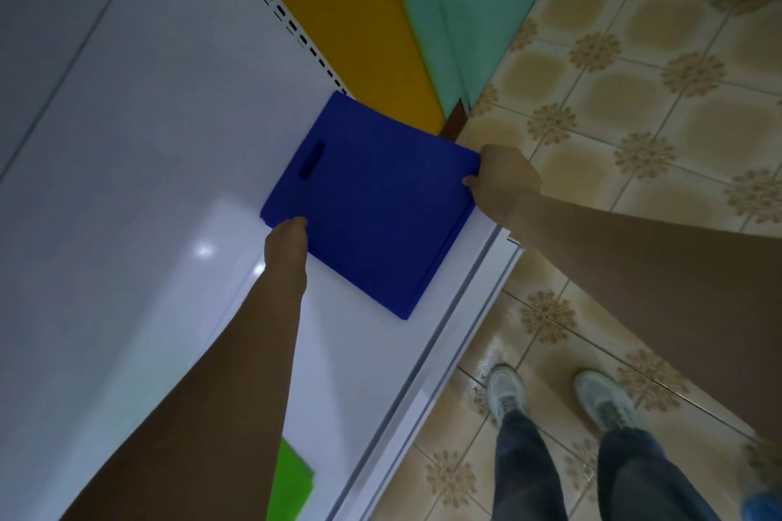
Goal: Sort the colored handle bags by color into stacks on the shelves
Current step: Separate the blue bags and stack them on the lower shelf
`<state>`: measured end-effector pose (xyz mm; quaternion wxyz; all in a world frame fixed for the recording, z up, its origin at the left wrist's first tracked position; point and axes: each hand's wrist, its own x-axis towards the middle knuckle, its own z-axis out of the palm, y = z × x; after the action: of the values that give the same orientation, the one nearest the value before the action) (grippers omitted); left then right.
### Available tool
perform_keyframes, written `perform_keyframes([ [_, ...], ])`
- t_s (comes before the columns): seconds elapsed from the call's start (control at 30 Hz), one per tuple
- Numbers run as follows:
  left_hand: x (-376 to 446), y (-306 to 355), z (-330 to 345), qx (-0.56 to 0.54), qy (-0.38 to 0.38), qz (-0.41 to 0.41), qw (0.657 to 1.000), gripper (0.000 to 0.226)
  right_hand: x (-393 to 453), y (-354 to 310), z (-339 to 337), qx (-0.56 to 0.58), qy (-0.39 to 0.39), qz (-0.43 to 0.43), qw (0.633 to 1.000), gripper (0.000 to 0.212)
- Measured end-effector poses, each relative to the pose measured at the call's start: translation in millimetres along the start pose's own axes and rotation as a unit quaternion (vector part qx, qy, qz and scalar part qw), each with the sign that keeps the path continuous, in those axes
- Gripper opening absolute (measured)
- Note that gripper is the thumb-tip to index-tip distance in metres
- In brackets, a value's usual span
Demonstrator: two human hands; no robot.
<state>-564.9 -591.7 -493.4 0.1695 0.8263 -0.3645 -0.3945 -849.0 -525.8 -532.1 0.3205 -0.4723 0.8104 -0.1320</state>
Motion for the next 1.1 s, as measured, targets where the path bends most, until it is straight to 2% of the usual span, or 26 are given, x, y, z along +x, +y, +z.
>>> perform_keyframes([
  [0.1,-12,-8,-5,0.006,0.003,0.014,1.000,0.021,-9,-3,-4,-0.025,0.021,0.007,0.999,0.040],
  [0.2,-49,-19,-14,0.018,0.013,0.069,0.997,0.053,-38,-9,-18,-0.082,0.076,-0.010,0.994,0.063],
  [0.3,-97,-32,-17,0.004,0.009,0.096,0.995,0.054,-82,-11,-33,-0.027,0.082,-0.051,0.995,0.065],
  [0.4,-145,-51,-21,-0.025,0.005,0.113,0.993,0.053,-135,-22,-47,0.084,0.019,-0.118,0.989,0.069],
  [0.47,-179,-66,-27,-0.058,0.014,0.126,0.990,0.054,-174,-33,-58,0.119,-0.029,-0.154,0.980,0.070],
  [0.73,-304,-155,-116,-0.121,0.148,0.150,0.970,0.053,-329,-74,-65,0.100,-0.186,-0.330,0.920,0.071],
  [0.93,-386,-232,-220,-0.186,0.253,0.163,0.935,0.050,-452,-113,-38,0.074,-0.227,-0.431,0.870,0.074],
  [1.1,-451,-311,-310,-0.164,0.345,0.203,0.902,0.044,-563,-147,3,0.061,-0.237,-0.490,0.837,0.070],
])
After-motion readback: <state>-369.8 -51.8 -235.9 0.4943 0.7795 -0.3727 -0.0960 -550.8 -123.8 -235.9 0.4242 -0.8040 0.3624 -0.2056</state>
